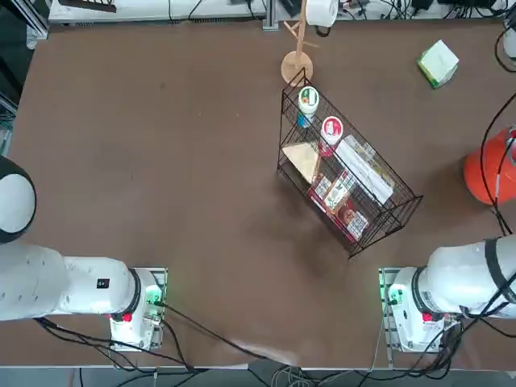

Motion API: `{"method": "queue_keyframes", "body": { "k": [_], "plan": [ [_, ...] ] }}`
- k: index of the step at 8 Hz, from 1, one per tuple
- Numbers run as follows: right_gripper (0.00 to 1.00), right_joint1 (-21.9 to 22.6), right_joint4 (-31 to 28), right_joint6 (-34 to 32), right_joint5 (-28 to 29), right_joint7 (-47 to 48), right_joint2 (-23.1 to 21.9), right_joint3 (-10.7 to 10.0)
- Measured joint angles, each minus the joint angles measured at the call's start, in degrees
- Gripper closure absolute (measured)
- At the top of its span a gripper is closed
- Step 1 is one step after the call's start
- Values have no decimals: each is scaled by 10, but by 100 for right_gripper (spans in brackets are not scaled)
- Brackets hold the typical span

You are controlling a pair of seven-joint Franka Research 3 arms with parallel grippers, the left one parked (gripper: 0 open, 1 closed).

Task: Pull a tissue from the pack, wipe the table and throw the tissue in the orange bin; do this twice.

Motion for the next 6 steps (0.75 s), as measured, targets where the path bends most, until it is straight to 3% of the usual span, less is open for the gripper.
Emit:
{"method": "queue_keyframes", "body": {
  "k": [2,3,4,6],
  "plan": [
    [97,-11,0,24,0,-8,15,0],
    [92,-18,0,31,0,-17,21,0],
    [81,-21,0,33,0,-22,24,0],
    [44,-20,1,32,0,-24,24,2]
  ]
}}
